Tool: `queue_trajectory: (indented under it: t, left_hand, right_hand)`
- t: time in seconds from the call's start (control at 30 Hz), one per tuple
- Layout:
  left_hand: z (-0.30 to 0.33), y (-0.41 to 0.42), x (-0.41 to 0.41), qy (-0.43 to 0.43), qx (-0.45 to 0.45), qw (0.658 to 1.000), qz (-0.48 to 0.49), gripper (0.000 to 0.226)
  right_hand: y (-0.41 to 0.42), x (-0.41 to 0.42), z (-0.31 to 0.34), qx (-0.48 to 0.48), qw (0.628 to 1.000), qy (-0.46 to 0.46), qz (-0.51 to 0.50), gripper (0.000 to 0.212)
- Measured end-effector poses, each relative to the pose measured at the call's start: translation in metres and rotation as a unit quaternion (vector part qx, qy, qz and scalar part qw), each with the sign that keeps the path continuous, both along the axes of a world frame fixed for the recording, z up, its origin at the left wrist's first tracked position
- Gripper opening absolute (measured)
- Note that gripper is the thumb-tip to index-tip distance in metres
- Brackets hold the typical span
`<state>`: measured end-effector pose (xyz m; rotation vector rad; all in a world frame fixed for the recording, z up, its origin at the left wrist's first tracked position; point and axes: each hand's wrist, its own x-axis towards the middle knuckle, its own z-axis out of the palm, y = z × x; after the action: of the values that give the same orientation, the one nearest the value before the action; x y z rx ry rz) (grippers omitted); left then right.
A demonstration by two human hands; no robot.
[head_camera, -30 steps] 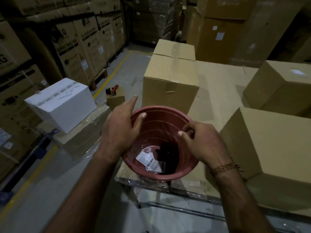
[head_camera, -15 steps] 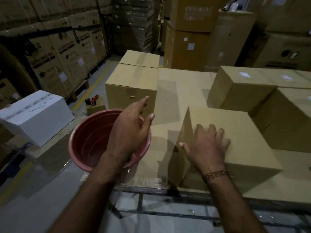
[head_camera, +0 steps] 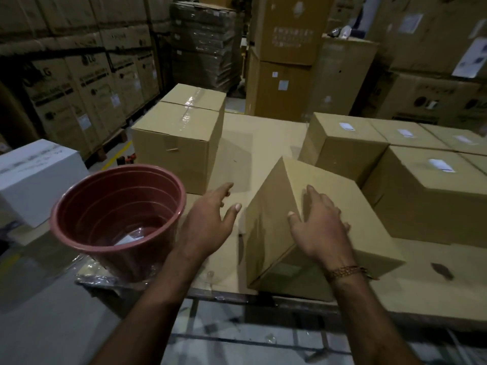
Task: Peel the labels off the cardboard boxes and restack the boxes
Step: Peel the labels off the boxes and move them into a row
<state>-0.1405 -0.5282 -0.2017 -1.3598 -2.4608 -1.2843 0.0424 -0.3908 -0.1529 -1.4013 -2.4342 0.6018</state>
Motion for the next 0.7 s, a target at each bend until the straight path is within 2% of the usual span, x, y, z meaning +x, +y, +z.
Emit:
queue_trajectory:
  t: [0.13, 0.2, 0.33, 0.4, 0.5, 0.57, 0.7]
  left_hand:
    - [-0.032, 0.028, 0.03, -0.096, -0.085, 0.992, -0.001, 0.066]
    - [-0.046, 0.04, 0.039, -0.176, -0.149, 0.973, 0.011, 0.077]
    - [-0.054, 0.056, 0.065, -0.426, -0.206, 0.881, -0.019, 0.082]
    - [-0.058, 0.06, 0.072, -0.48, -0.174, 0.859, -0.023, 0.088]
    - [-0.06, 0.068, 0.072, -0.468, -0.086, 0.88, 0.021, 0.086]
    - [-0.049, 0.069, 0.071, -0.418, -0.065, 0.905, 0.052, 0.084]
    - [-0.024, 0.067, 0.068, -0.282, -0.013, 0.957, 0.065, 0.065]
  right_hand:
    - [0.025, 0.049, 0.019, -0.067, 0.99, 0.123, 0.008, 0.077]
    - [0.03, 0.064, 0.026, -0.087, 0.984, 0.155, 0.012, 0.074]
    - [0.038, 0.087, 0.033, -0.112, 0.974, 0.195, 0.028, 0.07]
    - [0.041, 0.092, 0.033, -0.122, 0.969, 0.211, 0.049, 0.067]
    - [0.051, 0.098, 0.032, -0.124, 0.961, 0.238, 0.061, 0.06]
    - [0.06, 0.102, 0.03, -0.133, 0.955, 0.258, 0.057, 0.057]
    - [0.081, 0.106, 0.018, -0.179, 0.935, 0.302, 0.056, 0.059]
